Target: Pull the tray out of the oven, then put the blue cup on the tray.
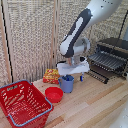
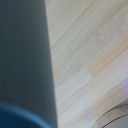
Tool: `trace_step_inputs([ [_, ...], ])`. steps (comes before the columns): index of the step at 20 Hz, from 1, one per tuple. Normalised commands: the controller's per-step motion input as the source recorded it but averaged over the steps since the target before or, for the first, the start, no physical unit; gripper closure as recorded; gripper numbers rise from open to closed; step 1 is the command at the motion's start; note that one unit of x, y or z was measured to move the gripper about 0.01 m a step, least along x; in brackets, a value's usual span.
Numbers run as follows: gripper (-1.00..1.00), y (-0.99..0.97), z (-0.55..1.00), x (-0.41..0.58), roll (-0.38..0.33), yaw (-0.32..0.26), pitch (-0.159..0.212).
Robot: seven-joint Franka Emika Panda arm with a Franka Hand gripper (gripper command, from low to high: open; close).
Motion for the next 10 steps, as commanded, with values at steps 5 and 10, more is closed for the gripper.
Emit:
trace_step_inputs([
  [5,1.00,0.05,0.00,0.117,0.000,0.030,-0.015],
  [10,1.00,0.37,0.14,0.195,-0.026,0.019,-0.105],
])
